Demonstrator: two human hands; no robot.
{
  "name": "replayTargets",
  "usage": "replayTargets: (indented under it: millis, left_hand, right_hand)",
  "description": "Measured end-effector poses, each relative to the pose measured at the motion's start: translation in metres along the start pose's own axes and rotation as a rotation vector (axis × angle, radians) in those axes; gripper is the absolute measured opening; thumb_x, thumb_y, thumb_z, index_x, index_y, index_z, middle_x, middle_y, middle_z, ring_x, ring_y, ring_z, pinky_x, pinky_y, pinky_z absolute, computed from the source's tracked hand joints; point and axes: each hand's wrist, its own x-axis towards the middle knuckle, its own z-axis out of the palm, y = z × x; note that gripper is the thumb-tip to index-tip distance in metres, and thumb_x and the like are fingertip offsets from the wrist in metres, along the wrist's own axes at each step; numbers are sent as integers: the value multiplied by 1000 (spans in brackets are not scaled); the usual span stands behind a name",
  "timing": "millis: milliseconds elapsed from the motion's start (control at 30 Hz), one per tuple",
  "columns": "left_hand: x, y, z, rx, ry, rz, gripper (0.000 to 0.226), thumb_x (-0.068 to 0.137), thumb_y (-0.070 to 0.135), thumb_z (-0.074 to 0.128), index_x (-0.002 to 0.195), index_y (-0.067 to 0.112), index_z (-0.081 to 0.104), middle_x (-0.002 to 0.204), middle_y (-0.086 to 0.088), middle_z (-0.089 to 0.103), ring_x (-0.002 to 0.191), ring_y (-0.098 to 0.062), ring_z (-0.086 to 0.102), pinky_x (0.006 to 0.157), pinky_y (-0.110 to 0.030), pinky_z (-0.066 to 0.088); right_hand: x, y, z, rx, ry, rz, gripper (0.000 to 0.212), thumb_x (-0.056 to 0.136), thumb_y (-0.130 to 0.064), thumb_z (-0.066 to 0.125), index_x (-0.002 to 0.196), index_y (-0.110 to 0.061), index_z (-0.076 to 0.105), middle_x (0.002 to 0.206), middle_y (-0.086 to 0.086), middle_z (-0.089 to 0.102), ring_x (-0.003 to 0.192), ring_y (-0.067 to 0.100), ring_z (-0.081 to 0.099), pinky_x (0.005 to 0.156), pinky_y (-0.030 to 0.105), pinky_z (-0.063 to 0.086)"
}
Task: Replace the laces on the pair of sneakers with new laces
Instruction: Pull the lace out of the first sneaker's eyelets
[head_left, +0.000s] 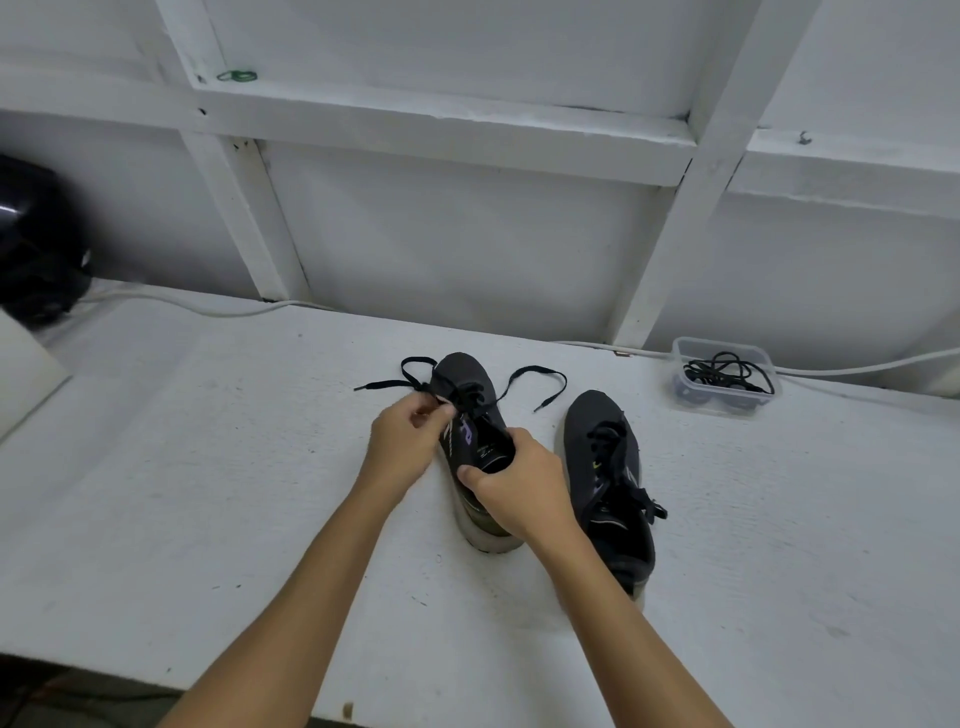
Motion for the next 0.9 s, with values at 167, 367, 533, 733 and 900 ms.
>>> replayTargets:
  millis: [167, 367, 533, 733, 900]
  left_hand:
    - [4, 5, -12, -336, 77, -240, 16, 100, 34, 59, 96, 20, 66, 94, 1, 67, 84, -10, 64, 72, -29, 53]
    - [-7, 2, -3, 51, -271, 0, 6, 90, 31, 73, 95, 29, 76, 90, 12, 74, 82, 4, 65, 70, -16, 49]
    - [-4, 7, -5, -104, 178, -57, 8, 100, 24, 56, 97, 24, 63, 85, 6, 70, 77, -6, 66, 70, -26, 52]
    - [-6, -1, -5, -177, -36, -132, 27, 94, 31, 67, 116, 23, 53, 94, 2, 74, 89, -9, 69, 76, -29, 55]
    - [-9, 4, 3, -66, -74, 42, 26, 88, 20, 75, 108, 28, 59, 80, 7, 72, 80, 3, 65, 74, -18, 46]
  right_hand:
    - [-2, -1, -1, 5, -4, -3, 55, 82, -40, 76, 130, -25, 55, 116, -7, 64, 102, 14, 62, 88, 30, 54]
    - [-1, -2, -1, 4, 0, 3, 48, 82, -39, 76, 124, -26, 57, 109, -8, 65, 96, 12, 62, 82, 27, 54]
    - [-2, -3, -1, 10, 0, 10, 50, 81, -40, 76, 125, -25, 57, 112, -8, 65, 101, 13, 62, 89, 32, 55]
    - [-2, -4, -1, -5, 6, 1, 44, 82, -38, 76, 120, -27, 58, 107, -9, 64, 97, 12, 61, 85, 29, 54]
    - [-2, -3, 0, -2, 5, -2, 46, 82, -39, 76, 122, -26, 58, 107, -9, 66, 97, 13, 63, 87, 33, 56]
